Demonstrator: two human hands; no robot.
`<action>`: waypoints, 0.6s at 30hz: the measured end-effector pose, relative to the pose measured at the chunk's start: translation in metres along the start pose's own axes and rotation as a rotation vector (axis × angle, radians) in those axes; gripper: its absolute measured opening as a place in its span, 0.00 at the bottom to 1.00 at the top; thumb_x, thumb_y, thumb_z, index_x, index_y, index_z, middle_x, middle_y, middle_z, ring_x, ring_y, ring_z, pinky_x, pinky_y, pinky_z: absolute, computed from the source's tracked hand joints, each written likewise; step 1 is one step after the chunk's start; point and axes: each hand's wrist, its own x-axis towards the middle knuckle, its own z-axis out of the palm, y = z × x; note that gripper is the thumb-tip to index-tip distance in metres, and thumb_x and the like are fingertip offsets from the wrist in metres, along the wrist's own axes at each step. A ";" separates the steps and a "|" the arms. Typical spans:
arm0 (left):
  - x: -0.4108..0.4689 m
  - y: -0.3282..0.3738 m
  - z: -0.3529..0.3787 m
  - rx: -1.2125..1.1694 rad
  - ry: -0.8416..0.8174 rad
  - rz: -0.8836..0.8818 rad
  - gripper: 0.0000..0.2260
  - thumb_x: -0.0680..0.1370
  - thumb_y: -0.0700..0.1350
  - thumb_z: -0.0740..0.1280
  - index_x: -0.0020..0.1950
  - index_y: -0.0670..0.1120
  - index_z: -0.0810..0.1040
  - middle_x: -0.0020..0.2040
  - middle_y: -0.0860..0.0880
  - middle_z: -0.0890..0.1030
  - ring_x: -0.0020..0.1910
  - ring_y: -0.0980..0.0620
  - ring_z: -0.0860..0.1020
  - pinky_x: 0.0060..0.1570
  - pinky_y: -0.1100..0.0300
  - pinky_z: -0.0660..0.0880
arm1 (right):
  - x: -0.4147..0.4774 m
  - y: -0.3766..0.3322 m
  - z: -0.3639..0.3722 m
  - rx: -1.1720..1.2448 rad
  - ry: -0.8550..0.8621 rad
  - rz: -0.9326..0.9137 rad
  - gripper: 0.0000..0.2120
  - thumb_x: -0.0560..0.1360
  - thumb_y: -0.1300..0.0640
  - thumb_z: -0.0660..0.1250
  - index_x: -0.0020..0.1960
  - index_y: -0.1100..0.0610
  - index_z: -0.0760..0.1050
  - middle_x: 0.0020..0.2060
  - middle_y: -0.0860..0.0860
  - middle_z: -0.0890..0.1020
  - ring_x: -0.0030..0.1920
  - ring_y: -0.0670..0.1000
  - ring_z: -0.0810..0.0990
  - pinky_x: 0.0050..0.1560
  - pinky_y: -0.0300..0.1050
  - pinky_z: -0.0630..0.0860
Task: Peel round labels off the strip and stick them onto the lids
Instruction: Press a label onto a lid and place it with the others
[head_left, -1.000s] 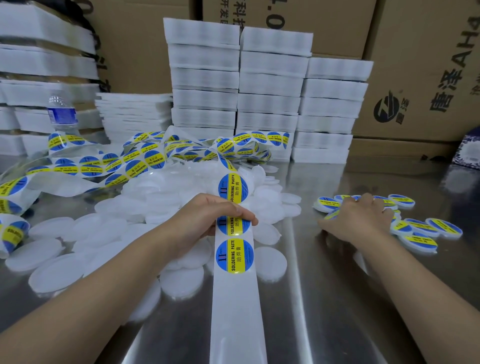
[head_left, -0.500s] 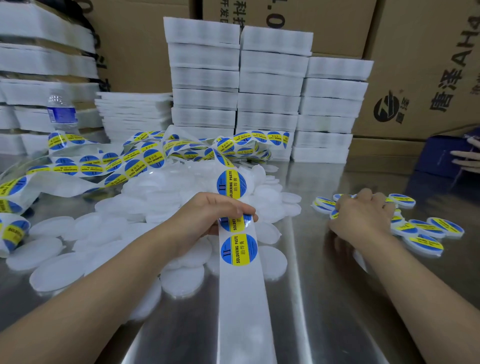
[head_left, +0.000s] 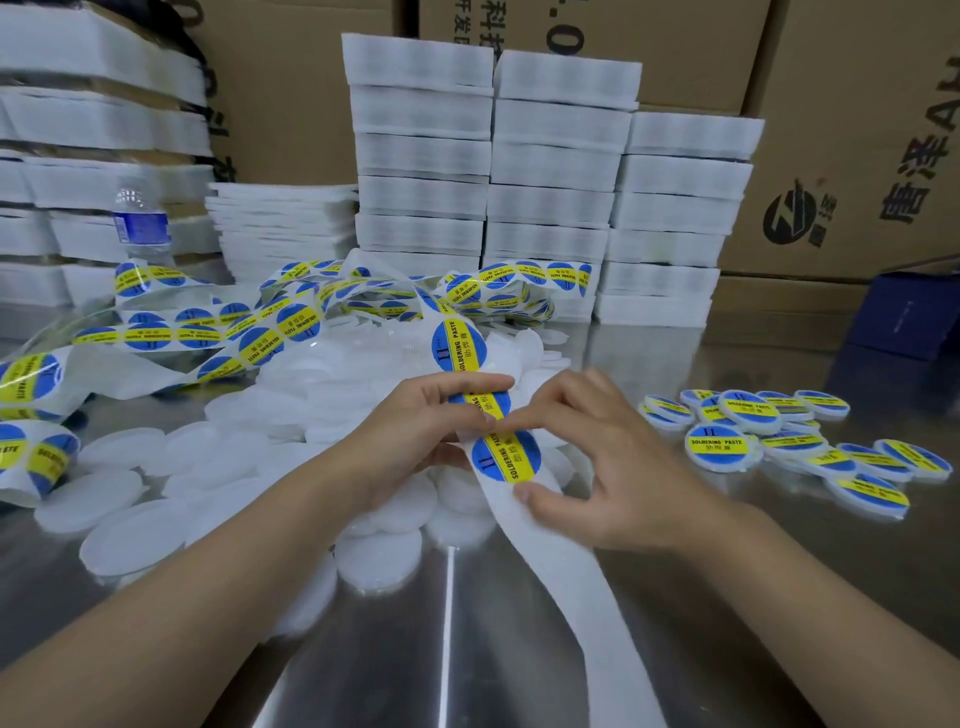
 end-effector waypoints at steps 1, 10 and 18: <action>0.001 0.000 -0.001 -0.024 0.009 -0.001 0.17 0.75 0.31 0.64 0.55 0.50 0.81 0.45 0.48 0.84 0.40 0.50 0.84 0.38 0.60 0.80 | 0.000 0.000 0.000 -0.001 -0.028 0.005 0.20 0.66 0.48 0.70 0.58 0.50 0.78 0.45 0.47 0.73 0.48 0.49 0.69 0.51 0.43 0.68; 0.004 -0.001 -0.002 -0.074 0.068 -0.032 0.20 0.76 0.31 0.63 0.56 0.56 0.77 0.49 0.48 0.81 0.36 0.50 0.83 0.32 0.62 0.78 | -0.001 0.001 0.003 -0.001 -0.065 0.007 0.24 0.65 0.44 0.70 0.61 0.45 0.75 0.47 0.42 0.71 0.51 0.45 0.69 0.53 0.40 0.67; 0.002 -0.001 -0.002 0.028 0.020 -0.023 0.20 0.75 0.32 0.65 0.58 0.54 0.77 0.46 0.46 0.84 0.39 0.48 0.84 0.37 0.58 0.81 | -0.001 0.004 0.010 0.029 0.049 0.008 0.17 0.68 0.49 0.70 0.56 0.49 0.79 0.44 0.45 0.75 0.47 0.48 0.72 0.48 0.45 0.70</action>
